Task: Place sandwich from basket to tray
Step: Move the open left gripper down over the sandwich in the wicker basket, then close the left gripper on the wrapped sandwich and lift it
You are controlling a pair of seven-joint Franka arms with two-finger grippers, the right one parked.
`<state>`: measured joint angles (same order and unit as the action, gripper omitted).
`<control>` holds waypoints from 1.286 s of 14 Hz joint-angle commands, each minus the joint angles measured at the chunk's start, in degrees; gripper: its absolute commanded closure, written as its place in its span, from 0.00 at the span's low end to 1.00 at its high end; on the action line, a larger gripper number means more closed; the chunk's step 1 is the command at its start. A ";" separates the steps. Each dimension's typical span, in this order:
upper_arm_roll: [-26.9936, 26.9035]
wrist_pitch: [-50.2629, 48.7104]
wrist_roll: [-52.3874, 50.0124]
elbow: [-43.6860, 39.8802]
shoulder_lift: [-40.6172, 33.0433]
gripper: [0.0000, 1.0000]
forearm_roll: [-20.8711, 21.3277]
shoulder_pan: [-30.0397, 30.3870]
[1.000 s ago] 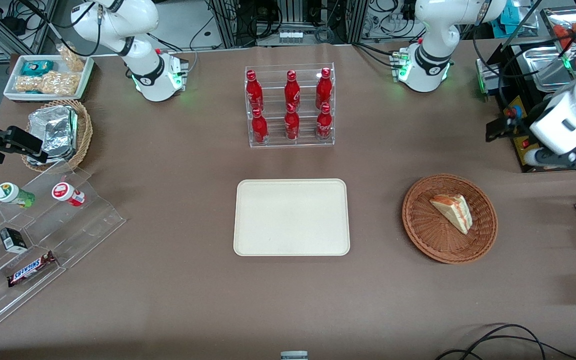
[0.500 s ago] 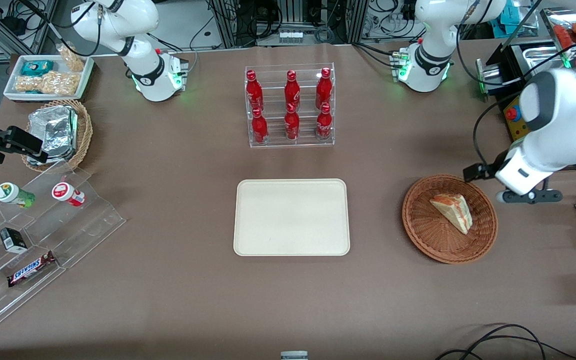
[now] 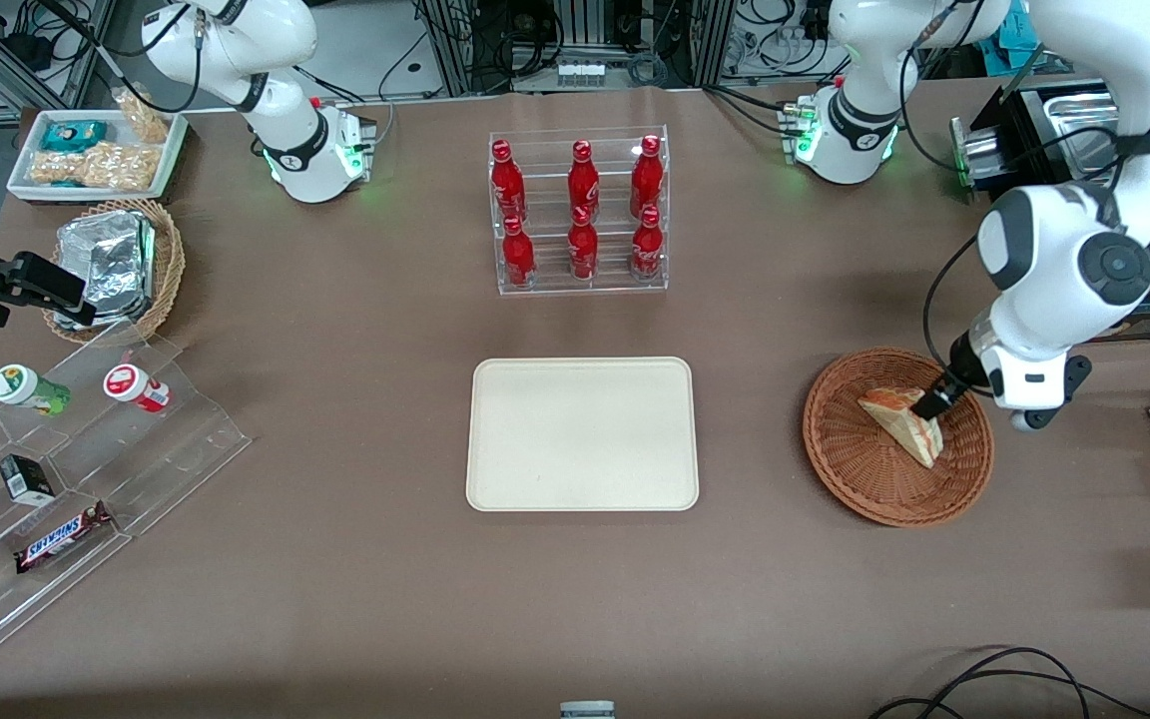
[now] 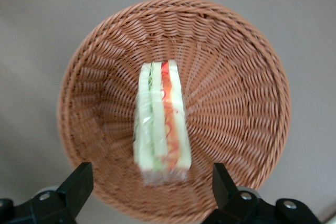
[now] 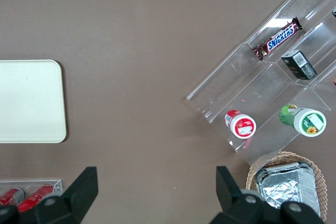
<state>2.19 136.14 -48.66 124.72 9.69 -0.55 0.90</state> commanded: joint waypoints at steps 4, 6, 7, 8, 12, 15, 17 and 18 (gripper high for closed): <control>0.27 3.17 -9.25 -2.47 8.77 0.39 0.54 0.16; 0.27 0.20 -9.27 -2.90 7.64 0.89 0.63 -0.02; 0.27 -4.08 -9.26 -4.56 6.76 0.91 0.63 -0.19; 0.36 -10.13 -9.44 -7.28 5.79 0.91 0.63 -0.28; 0.62 -34.32 -9.70 -21.51 5.25 0.91 0.63 -3.35; 0.79 -35.42 -8.74 -23.65 6.48 0.92 0.37 -9.40; 1.14 -30.61 -8.74 -23.39 7.62 0.96 -0.24 -15.01; 1.23 -28.41 -7.95 -23.82 8.85 0.97 0.19 -17.57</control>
<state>3.72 104.66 -56.84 102.37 15.81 -0.71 -11.80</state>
